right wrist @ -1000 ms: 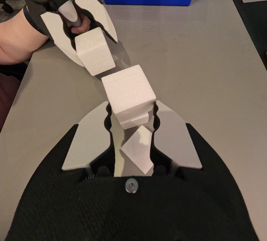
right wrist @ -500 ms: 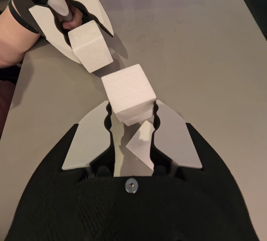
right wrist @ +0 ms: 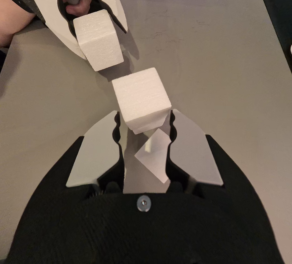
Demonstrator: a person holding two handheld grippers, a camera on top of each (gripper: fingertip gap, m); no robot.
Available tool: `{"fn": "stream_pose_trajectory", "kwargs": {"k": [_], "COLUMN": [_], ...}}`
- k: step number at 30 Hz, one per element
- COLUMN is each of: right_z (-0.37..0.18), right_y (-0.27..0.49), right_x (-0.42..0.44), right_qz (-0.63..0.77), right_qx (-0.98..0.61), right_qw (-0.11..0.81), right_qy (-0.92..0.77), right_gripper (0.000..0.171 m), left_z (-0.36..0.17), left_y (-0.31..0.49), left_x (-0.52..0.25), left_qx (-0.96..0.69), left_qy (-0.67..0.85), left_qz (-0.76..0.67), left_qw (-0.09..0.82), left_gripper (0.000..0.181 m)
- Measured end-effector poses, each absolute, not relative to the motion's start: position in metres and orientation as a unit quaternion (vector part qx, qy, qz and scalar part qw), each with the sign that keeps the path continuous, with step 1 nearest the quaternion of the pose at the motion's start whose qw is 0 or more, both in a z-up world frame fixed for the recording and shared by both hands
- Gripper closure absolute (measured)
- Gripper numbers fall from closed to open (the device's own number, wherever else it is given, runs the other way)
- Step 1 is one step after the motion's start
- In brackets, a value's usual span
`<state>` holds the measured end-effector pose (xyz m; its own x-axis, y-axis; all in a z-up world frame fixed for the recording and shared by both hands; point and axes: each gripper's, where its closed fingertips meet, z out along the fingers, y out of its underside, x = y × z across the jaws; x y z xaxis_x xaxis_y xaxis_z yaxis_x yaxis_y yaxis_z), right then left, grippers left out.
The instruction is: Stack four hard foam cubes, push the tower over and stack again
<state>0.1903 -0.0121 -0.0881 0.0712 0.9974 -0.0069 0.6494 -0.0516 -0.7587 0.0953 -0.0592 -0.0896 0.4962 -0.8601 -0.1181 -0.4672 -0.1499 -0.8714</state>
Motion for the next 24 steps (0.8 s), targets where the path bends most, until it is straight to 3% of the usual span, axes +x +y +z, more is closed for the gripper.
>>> {"fn": "stream_pose_trajectory", "kwargs": {"k": [5, 13, 24], "right_z": [-0.078, -0.035, -0.06], "right_y": [-0.016, 0.002, 0.007], "right_x": [0.205, 0.251, 0.261], "right_qz": [0.293, 0.385, 0.391], "right_qx": [-0.654, -0.655, -0.68], "right_qw": [0.304, 0.356, 0.319], "right_qy": [-0.627, -0.544, -0.532], "right_gripper": [0.094, 0.098, 0.099], "left_z": [-0.076, -0.006, -0.023], "left_y": [-0.061, -0.044, -0.008], "left_x": [0.101, 0.164, 0.196], "left_qx": [-0.715, -0.705, -0.744], "left_qy": [0.446, 0.414, 0.435], "left_qz": [-0.24, -0.3, -0.221], "left_qw": [0.483, 0.491, 0.456], "left_gripper": [0.116, 0.116, 0.116]}}
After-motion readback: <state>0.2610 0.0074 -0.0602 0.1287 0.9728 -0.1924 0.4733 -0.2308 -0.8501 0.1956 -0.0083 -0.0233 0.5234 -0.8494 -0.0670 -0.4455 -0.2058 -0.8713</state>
